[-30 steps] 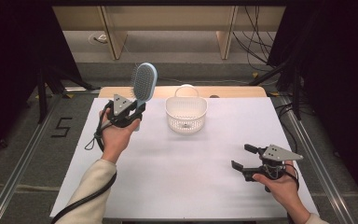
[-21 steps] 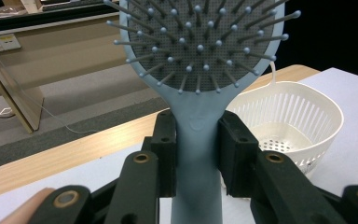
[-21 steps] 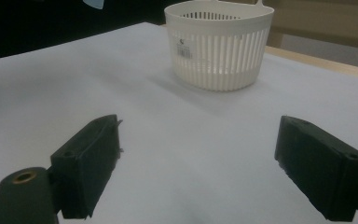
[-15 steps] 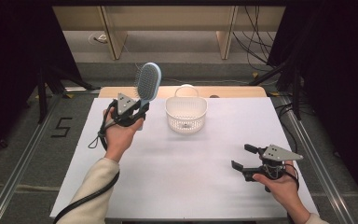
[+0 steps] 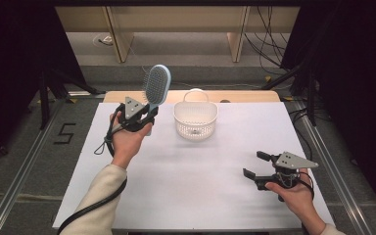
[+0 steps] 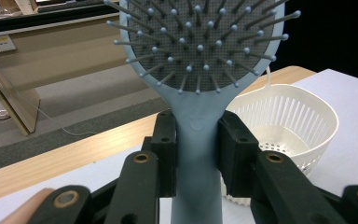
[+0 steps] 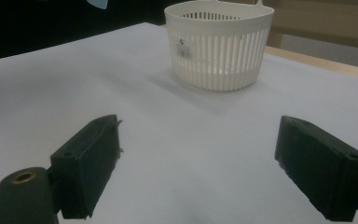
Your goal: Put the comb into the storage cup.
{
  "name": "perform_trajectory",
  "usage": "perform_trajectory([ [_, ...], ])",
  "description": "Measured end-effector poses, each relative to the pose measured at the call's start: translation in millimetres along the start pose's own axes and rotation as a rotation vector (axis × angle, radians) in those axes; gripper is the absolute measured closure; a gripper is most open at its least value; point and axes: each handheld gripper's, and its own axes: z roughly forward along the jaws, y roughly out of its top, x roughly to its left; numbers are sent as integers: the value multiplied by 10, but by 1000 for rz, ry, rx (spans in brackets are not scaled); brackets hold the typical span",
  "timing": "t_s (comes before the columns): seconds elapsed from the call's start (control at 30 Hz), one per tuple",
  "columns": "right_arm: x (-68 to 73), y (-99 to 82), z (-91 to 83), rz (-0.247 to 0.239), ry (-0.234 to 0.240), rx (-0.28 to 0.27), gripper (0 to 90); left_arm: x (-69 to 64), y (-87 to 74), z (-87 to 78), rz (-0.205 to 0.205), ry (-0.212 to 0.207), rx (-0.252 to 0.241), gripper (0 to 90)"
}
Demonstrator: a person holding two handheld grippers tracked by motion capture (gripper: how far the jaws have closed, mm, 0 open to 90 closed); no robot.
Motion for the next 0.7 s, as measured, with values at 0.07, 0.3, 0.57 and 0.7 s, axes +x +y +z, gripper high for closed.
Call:
perform_trajectory([
  [0.07,1,0,1,-1,0,0,150,-8,7,5,0,0,-1,699],
  [0.3,-1,-2,2,-1,0,0,150,-37,29,39,4,-4,-3,699],
  [0.57,-1,-1,3,0,1,-1,150,-72,41,81,4,-5,-5,698],
  [0.7,-1,-2,4,-2,2,-1,150,-85,49,98,4,-2,-6,698],
])
